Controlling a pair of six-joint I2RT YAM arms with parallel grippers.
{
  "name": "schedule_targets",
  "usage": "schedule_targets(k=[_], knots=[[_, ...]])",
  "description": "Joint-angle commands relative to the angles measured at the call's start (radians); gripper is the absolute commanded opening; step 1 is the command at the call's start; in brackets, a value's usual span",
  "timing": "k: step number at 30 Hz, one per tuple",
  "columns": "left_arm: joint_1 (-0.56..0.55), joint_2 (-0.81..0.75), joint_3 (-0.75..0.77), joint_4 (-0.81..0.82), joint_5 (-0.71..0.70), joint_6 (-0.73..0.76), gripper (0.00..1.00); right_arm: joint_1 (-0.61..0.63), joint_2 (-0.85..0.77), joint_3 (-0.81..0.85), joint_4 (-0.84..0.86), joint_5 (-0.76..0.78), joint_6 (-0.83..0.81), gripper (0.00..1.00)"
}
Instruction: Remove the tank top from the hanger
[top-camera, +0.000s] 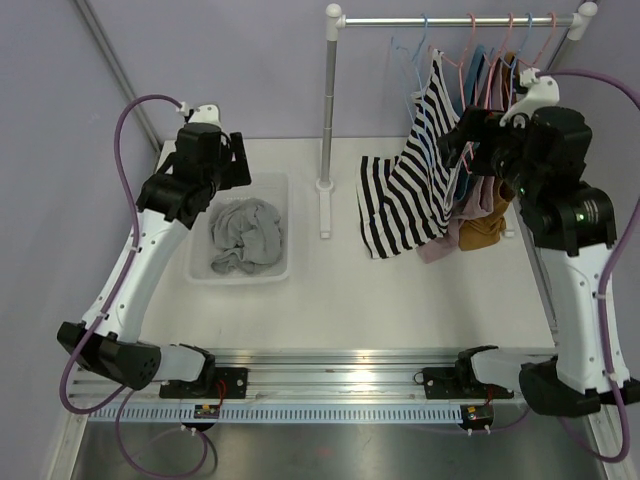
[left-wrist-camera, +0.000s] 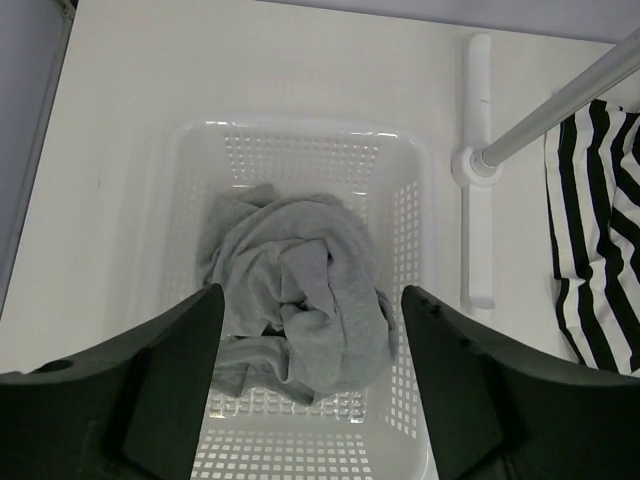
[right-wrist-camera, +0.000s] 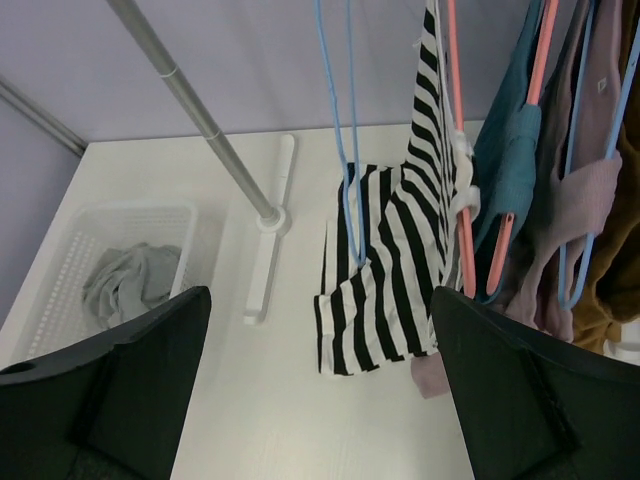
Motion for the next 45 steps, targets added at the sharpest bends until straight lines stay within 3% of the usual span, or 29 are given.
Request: schedule_targets(k=[1, 3, 9, 14, 23, 29, 32, 35, 45], knots=[[0.009, -0.094, 0.002, -0.029, -0.007, -0.02, 0.8, 0.001, 0.1, 0.11, -0.048, 0.057, -0.061, 0.99], [0.009, -0.127, -0.025, -0.037, 0.055, -0.014, 0.99, -0.005, 0.174, 0.189, -0.08, 0.068, -0.091, 0.97], [-0.01, -0.301, -0.154, -0.022, 0.238, 0.003, 0.99, -0.052, 0.344, 0.335, -0.101, 0.089, -0.139, 0.82], [-0.054, -0.443, -0.27, -0.008, 0.279, 0.027, 0.99, -0.071, 0.473, 0.444, -0.098, 0.114, -0.185, 0.77], [-0.065, -0.52, -0.284, -0.058, 0.318, 0.044, 0.99, -0.118, 0.701, 0.677, -0.138, 0.08, -0.236, 0.61], [-0.068, -0.542, -0.275, -0.072, 0.326, 0.05, 0.99, -0.124, 0.754, 0.734, -0.152, 0.008, -0.233, 0.17], [-0.07, -0.537, -0.271, -0.075, 0.327, 0.052, 0.99, -0.124, 0.754, 0.757, -0.16, 0.003, -0.231, 0.04], [-0.074, -0.531, -0.28, -0.065, 0.327, 0.046, 0.99, -0.123, 0.733, 0.77, -0.152, -0.035, -0.224, 0.0], [-0.115, -0.523, -0.292, -0.051, 0.338, 0.024, 0.99, -0.123, 0.662, 0.829, -0.121, -0.049, -0.205, 0.0]])
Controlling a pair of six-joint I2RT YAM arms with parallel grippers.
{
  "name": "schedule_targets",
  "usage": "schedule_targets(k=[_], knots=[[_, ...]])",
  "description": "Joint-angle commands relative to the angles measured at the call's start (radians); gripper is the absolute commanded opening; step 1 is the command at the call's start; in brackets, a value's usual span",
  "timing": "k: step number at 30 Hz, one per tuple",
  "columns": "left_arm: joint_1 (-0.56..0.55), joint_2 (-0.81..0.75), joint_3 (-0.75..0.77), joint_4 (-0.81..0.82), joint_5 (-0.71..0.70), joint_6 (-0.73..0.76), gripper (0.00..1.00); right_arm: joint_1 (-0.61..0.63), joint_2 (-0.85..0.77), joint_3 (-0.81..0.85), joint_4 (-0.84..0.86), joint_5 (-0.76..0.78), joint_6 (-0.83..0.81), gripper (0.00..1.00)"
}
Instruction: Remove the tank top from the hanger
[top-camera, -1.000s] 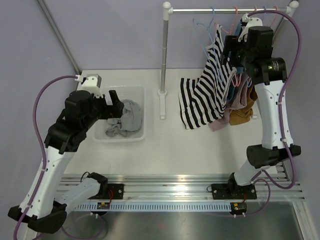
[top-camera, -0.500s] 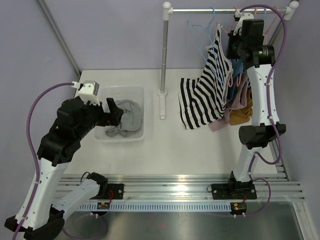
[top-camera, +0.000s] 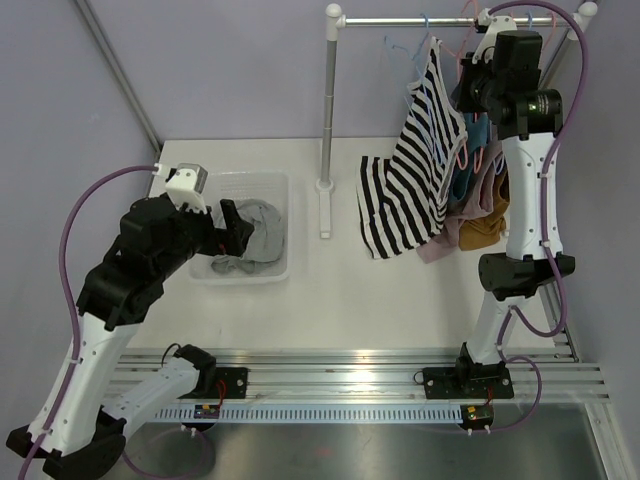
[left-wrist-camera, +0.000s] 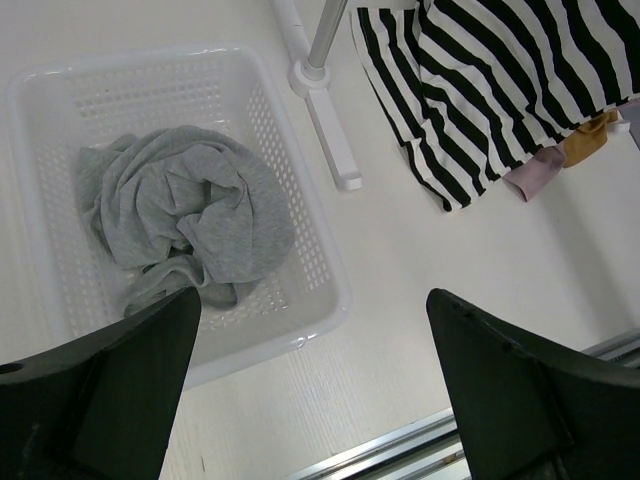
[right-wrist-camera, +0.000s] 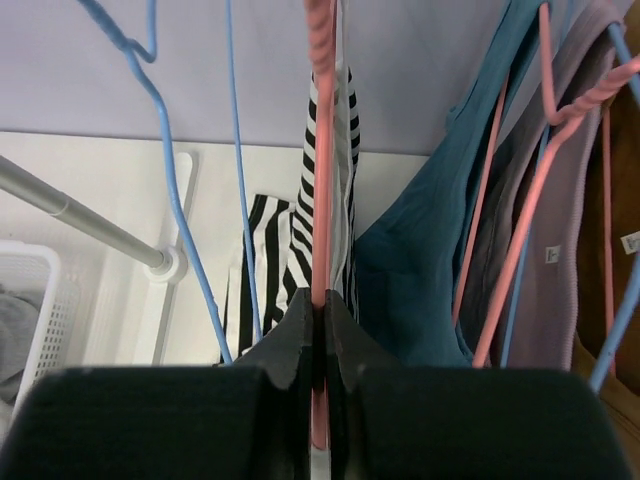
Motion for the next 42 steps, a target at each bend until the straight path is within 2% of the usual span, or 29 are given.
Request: schedule_targets(k=[1, 5, 10, 12, 13, 20, 24, 27, 32, 37, 42], knots=[[-0.016, 0.0, -0.003, 0.041, 0.025, -0.005, 0.99, -0.003, -0.101, 0.066, 0.054, -0.024, 0.012, 0.0], [-0.03, 0.0, 0.01, 0.049, 0.025, -0.02, 0.99, -0.004, -0.169, 0.008, 0.022, -0.032, 0.015, 0.0], [-0.092, 0.019, 0.066, 0.119, 0.024, -0.048, 0.99, -0.001, -0.366, -0.245, 0.007, -0.076, 0.07, 0.0], [-0.132, 0.042, 0.096, 0.133, -0.037, -0.053, 0.99, -0.001, -0.431, -0.363, 0.005, -0.089, 0.083, 0.0], [-0.18, 0.058, 0.132, 0.144, -0.098, -0.054, 0.99, -0.001, -0.491, -0.397, -0.007, -0.097, 0.086, 0.0], [-0.41, 0.247, 0.296, 0.251, -0.298, -0.022, 0.99, -0.001, -0.77, -0.678, -0.081, -0.143, 0.107, 0.0], [-0.565, 0.389, 0.396, 0.375, -0.338, 0.038, 0.99, 0.005, -0.958, -0.828, -0.128, -0.164, 0.101, 0.0], [-0.614, 0.504, 0.493, 0.424, -0.289, 0.059, 0.99, 0.013, -1.09, -0.905, -0.124, -0.211, 0.122, 0.0], [-0.637, 0.658, 0.612, 0.466, -0.174, 0.012, 0.99, 0.02, -1.221, -0.96, -0.139, -0.326, 0.155, 0.0], [-0.692, 0.763, 0.688, 0.5, -0.172, 0.023, 0.97, 0.022, -1.266, -0.956, -0.145, -0.405, 0.181, 0.0], [-0.705, 0.815, 0.697, 0.498, -0.217, 0.032, 0.95, 0.022, -1.263, -0.954, -0.139, -0.426, 0.184, 0.0]])
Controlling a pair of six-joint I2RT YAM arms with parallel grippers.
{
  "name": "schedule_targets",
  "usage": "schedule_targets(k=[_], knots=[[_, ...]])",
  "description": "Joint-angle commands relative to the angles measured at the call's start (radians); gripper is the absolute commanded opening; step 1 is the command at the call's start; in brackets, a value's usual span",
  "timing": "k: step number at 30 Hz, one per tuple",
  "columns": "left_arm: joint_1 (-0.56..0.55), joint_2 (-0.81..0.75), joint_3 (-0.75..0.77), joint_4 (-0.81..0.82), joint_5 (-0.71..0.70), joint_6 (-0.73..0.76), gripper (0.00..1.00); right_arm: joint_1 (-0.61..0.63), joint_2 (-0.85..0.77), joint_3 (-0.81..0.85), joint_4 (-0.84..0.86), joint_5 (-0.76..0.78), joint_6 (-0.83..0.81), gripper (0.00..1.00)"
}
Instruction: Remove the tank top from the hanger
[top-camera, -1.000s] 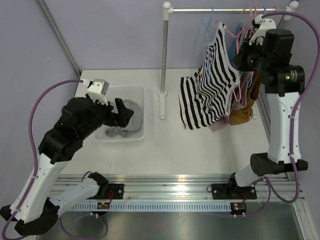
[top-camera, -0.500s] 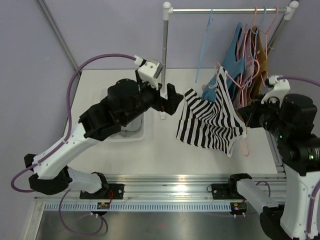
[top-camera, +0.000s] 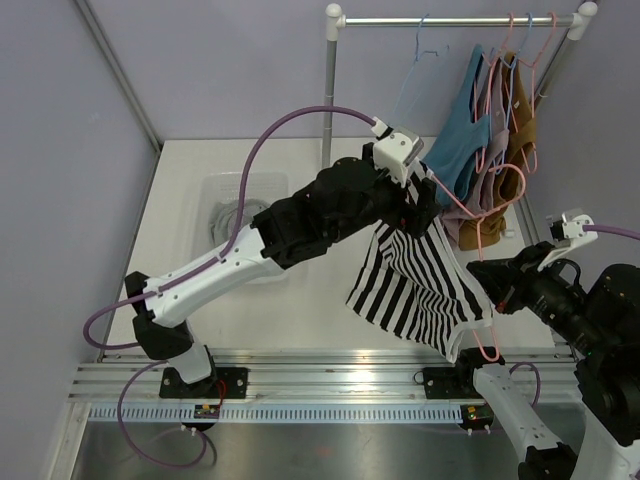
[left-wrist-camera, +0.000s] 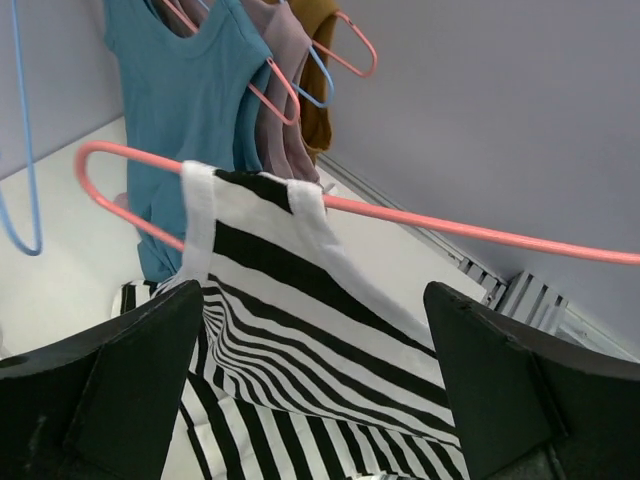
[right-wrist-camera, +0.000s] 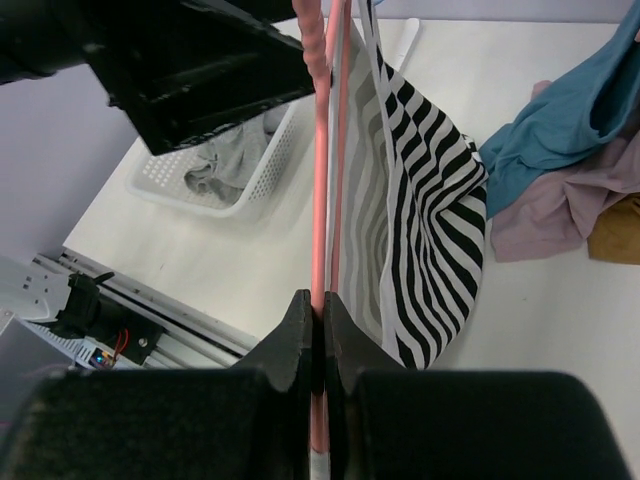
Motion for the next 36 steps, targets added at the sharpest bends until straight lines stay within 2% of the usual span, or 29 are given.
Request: schedule_targets(k=[1, 2, 3, 7, 10, 15, 17, 20, 22, 25, 26, 27, 28, 33, 36], knots=[[0.001, 0.005, 0.052, 0.073, -0.027, 0.013, 0.92, 0.006, 0.014, 0.0, 0.036, -0.065, 0.022, 0.0], [0.001, 0.01, 0.047, 0.075, -0.03, 0.02, 0.9, 0.006, 0.017, 0.003, 0.037, -0.071, 0.022, 0.0], [0.0, 0.018, 0.049, 0.072, -0.043, 0.023, 0.81, 0.006, 0.019, 0.008, 0.039, -0.082, 0.022, 0.0], [0.001, 0.038, 0.053, 0.059, -0.088, 0.046, 0.61, 0.005, 0.022, 0.033, 0.036, -0.076, 0.024, 0.0], [0.003, 0.048, 0.058, 0.046, -0.135, 0.053, 0.42, 0.006, 0.027, 0.04, 0.034, -0.085, 0.024, 0.0], [0.003, -0.001, -0.015, 0.062, -0.157, 0.055, 0.45, 0.006, 0.039, 0.011, 0.042, -0.056, 0.015, 0.0], [0.003, -0.025, -0.035, 0.071, -0.157, 0.06, 0.33, 0.006, 0.044, 0.002, 0.048, -0.062, 0.015, 0.0], [0.017, -0.025, -0.032, 0.052, -0.166, 0.049, 0.24, 0.006, 0.047, -0.003, 0.054, -0.063, 0.015, 0.0], [0.023, -0.024, -0.031, 0.039, -0.171, 0.047, 0.12, 0.006, 0.051, -0.001, 0.051, -0.065, 0.015, 0.0], [0.034, -0.03, -0.032, 0.027, -0.179, 0.04, 0.06, 0.006, 0.051, -0.004, 0.051, -0.059, 0.009, 0.0], [0.035, -0.037, -0.039, 0.029, -0.188, 0.04, 0.0, 0.005, 0.054, -0.01, 0.049, -0.054, 0.009, 0.0], [0.035, -0.041, -0.042, 0.026, -0.201, 0.04, 0.0, 0.006, 0.057, -0.016, 0.049, -0.057, 0.003, 0.0], [0.035, -0.047, -0.045, 0.024, -0.221, 0.037, 0.0, 0.006, 0.057, -0.027, 0.049, -0.066, -0.005, 0.0], [0.076, -0.076, -0.06, -0.053, -0.511, -0.071, 0.0, 0.028, 0.027, -0.044, 0.031, -0.198, -0.086, 0.0], [0.109, -0.126, -0.109, -0.076, -0.622, -0.133, 0.0, 0.093, 0.005, -0.033, -0.003, -0.237, -0.137, 0.0]])
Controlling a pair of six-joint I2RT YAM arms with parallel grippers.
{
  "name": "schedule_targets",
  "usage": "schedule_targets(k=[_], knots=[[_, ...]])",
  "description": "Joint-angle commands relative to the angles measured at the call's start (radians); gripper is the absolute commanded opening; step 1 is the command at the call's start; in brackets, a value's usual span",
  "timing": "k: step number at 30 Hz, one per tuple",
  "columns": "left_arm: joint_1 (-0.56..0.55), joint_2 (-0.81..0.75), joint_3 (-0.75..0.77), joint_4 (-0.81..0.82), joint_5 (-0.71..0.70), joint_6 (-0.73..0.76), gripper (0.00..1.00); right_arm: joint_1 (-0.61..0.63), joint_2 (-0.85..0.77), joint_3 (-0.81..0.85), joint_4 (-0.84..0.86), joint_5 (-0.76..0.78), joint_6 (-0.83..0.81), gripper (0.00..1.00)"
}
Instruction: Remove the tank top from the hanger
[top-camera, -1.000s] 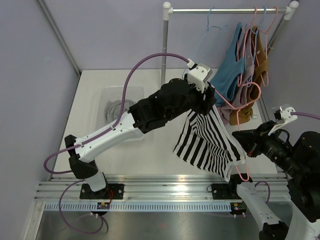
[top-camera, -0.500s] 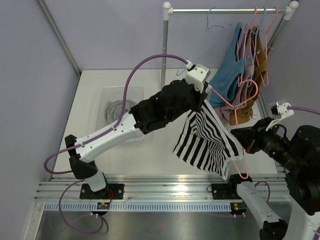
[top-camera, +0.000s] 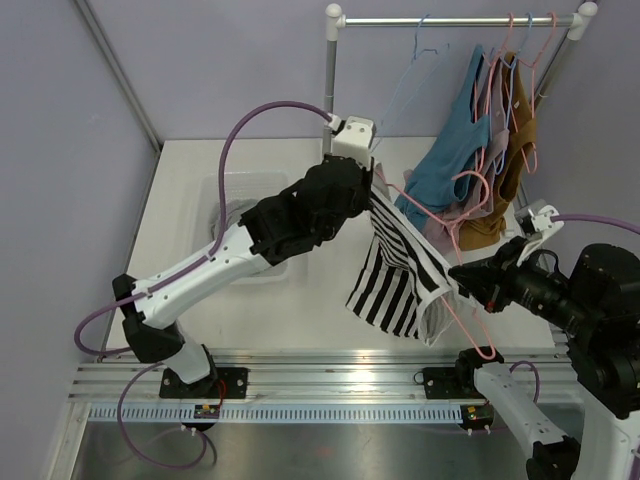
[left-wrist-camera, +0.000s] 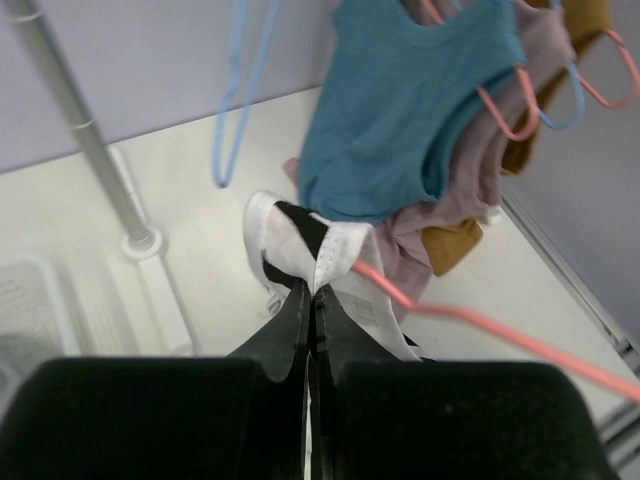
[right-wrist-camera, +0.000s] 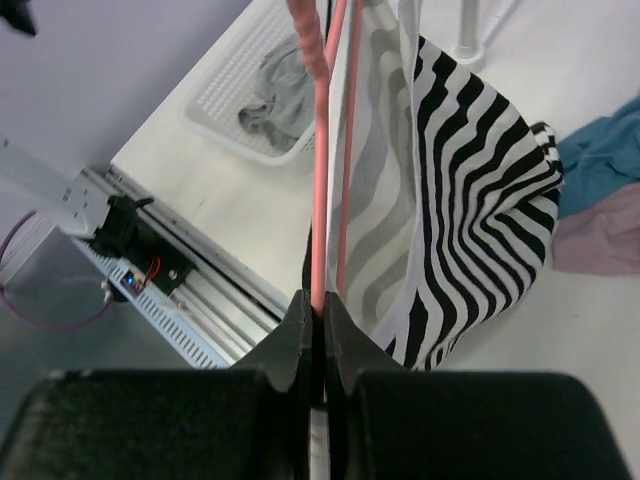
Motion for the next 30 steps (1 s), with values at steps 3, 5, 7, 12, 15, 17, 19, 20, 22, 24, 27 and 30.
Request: schedule_targets(k=[3, 5, 7, 12, 15, 17, 19, 20, 22, 24, 27, 30], knots=[[0.115, -0.123, -0.069, -0.061, -0.251, -0.177, 0.0, 0.105, -0.06, 0.042, -0.038, -0.12, -0.138, 0.0], [0.169, -0.149, -0.081, -0.107, -0.218, -0.22, 0.0, 0.126, -0.083, 0.058, -0.035, -0.112, -0.168, 0.0], [0.201, -0.166, -0.116, -0.122, -0.178, -0.259, 0.0, 0.128, -0.097, 0.047, -0.019, -0.098, -0.174, 0.0], [0.212, -0.304, -0.342, 0.185, 0.259, -0.127, 0.0, 0.128, -0.123, -0.095, 0.273, -0.015, -0.004, 0.0], [0.209, -0.379, -0.498, 0.377, 0.585, -0.082, 0.0, 0.128, -0.159, -0.267, 0.645, -0.041, 0.149, 0.0], [0.191, -0.417, -0.61, 0.492, 0.754, -0.062, 0.0, 0.128, -0.183, -0.394, 0.947, -0.032, 0.253, 0.0], [0.182, -0.46, -0.671, 0.556, 0.814, -0.038, 0.0, 0.128, -0.189, -0.515, 1.255, -0.008, 0.315, 0.0], [0.182, -0.472, -0.723, 0.572, 0.869, -0.036, 0.0, 0.128, -0.185, -0.549, 1.345, 0.02, 0.353, 0.0], [0.18, -0.494, -0.758, 0.571, 0.876, -0.029, 0.0, 0.128, -0.17, -0.64, 1.6, 0.07, 0.381, 0.0], [0.181, -0.494, -0.782, 0.539, 0.784, -0.027, 0.0, 0.128, -0.147, -0.706, 1.793, 0.178, 0.418, 0.0], [0.182, -0.474, -0.753, 0.418, 0.487, -0.07, 0.0, 0.128, -0.11, -0.737, 1.917, 0.302, 0.337, 0.0], [0.194, -0.431, -0.713, 0.275, 0.186, -0.166, 0.0, 0.128, -0.074, -0.514, 1.375, 0.47, 0.228, 0.0]])
